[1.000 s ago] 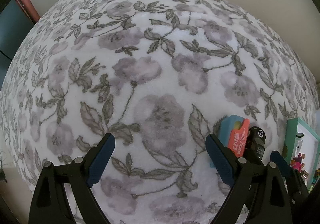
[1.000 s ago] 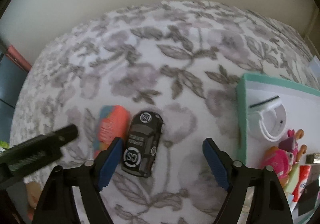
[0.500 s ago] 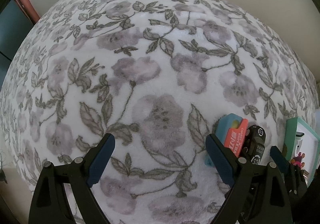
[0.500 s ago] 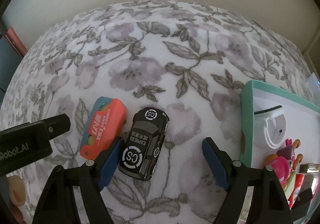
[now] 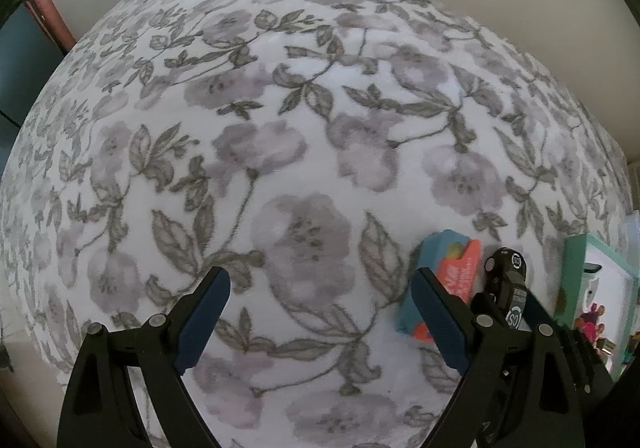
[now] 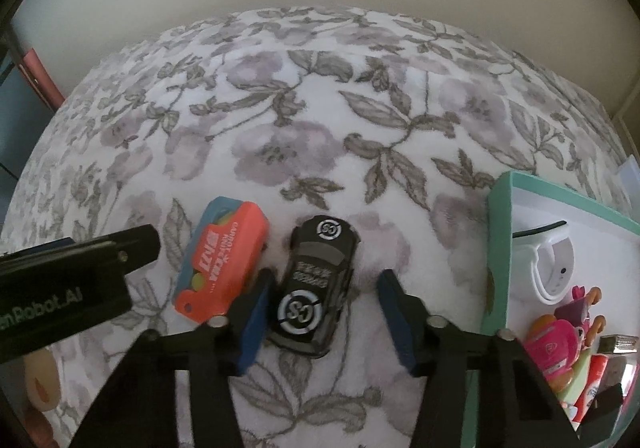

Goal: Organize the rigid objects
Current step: 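Close the right gripper on the black toy car while the left gripper grasps the orange case, then carry the toy car into the tray with the right gripper while the left gripper brings the orange case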

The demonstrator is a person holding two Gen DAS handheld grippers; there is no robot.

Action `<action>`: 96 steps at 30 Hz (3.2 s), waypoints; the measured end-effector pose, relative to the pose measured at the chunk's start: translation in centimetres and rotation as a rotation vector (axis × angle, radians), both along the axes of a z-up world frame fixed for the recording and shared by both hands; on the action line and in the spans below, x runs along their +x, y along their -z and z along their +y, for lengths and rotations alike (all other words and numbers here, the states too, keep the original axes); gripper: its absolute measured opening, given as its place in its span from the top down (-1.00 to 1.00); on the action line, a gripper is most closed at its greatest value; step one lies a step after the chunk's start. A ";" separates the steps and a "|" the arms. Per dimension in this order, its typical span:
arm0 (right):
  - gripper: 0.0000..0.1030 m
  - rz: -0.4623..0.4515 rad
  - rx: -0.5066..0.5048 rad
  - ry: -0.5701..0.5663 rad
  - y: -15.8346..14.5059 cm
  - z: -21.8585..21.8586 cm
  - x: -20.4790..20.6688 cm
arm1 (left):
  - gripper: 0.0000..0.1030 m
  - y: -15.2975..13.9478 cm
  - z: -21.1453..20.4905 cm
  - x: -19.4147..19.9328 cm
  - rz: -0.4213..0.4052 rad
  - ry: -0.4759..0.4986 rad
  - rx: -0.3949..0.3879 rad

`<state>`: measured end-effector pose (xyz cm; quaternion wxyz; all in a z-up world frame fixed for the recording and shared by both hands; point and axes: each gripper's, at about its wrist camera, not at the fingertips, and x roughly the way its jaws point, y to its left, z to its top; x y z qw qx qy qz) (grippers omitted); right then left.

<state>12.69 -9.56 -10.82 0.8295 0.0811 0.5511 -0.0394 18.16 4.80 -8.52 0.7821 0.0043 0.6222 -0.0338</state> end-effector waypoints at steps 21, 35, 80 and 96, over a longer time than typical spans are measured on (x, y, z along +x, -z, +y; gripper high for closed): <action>0.28 0.037 0.094 0.081 0.0 -3.4 -2.6 | -0.79 0.6 -4.6 -0.8 -0.046 0.137 -0.086; 0.28 0.043 0.094 0.080 -0.1 -3.7 -3.0 | -0.62 3.2 -6.8 -1.8 -0.032 0.210 -0.018; 0.31 -0.013 0.003 0.068 -2.4 -2.8 -3.1 | 0.12 -4.0 -1.9 -0.8 -0.099 0.053 -0.156; 0.31 -0.117 0.009 0.228 -9.3 -6.4 -6.0 | 0.12 -11.4 -3.9 -3.2 -0.297 0.087 -0.193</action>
